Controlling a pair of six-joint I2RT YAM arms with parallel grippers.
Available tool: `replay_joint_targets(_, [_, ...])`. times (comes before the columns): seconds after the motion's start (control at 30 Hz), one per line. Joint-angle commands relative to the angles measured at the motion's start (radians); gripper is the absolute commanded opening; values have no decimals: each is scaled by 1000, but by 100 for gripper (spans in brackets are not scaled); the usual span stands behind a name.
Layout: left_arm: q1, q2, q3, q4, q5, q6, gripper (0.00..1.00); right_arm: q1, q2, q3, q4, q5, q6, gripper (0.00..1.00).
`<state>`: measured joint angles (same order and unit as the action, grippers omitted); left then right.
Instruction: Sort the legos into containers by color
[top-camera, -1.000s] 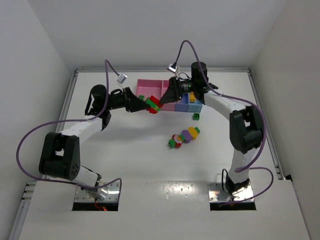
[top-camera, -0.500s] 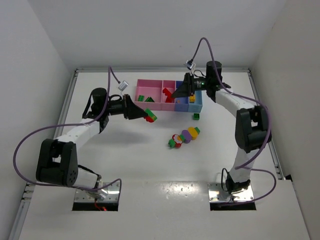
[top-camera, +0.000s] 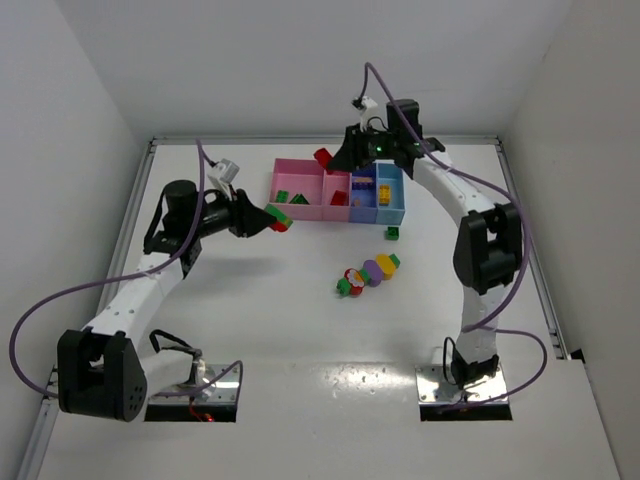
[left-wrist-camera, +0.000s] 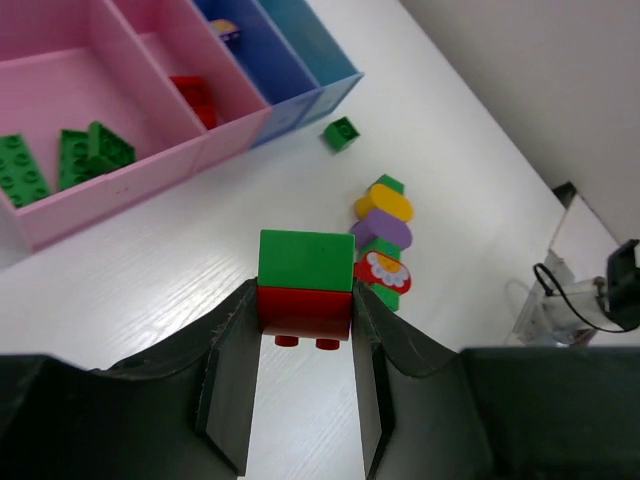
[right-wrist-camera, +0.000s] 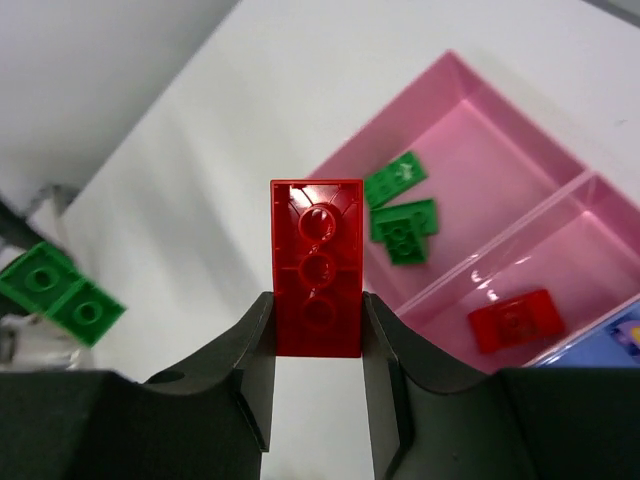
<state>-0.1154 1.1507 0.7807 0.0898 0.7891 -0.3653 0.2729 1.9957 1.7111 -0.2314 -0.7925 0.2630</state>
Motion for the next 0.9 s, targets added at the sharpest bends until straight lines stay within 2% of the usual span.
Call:
replay_joint_targets(0.0, [22,-25,11,-41,-71,48,9,11,75,65,-36,217,-51,0])
replay_joint_targets(0.07, [31,-25,11,-41,-71,48,9,11,93,74,-36,281,-51,0])
replay_joint_targets(0.3, [40,4,29,-30,-80,48,9,11,150,85,-55,348,-51,0])
replay_joint_targets(0.37, [40,27,40,-19,-80,48,9,21,178,85,-55,357,-51,4])
replay_joint_targets(0.4, [40,27,40,-7,-80,48,9,22,178,85,-65,366,-51,7])
replay_joint_targets(0.43, [40,53,54,-7,-80,48,9,22,189,85,-65,375,-51,22])
replay_joint_targets(0.5, [40,72,66,2,-80,39,9,32,189,85,-74,375,-62,41])
replay_joint_targets(0.53, [40,72,78,2,-80,39,9,32,189,85,-74,375,-62,55])
replay_joint_targets(0.57, [40,96,78,2,-80,39,9,32,189,85,-74,375,-62,58])
replay_joint_targets(0.6, [40,96,89,2,-71,39,9,32,180,85,-74,359,-74,68])
replay_joint_targets(0.73, [40,136,89,37,-16,16,9,20,124,44,-83,256,-87,78])
replay_joint_targets(0.8, [40,145,89,77,44,-3,9,9,94,10,-72,123,-99,78])
replay_joint_targets(0.83, [40,156,78,105,108,-36,9,-17,63,-2,-54,-59,-99,78])
replay_joint_targets(0.87, [40,156,78,131,145,-56,9,-26,49,-28,-37,-158,-99,78])
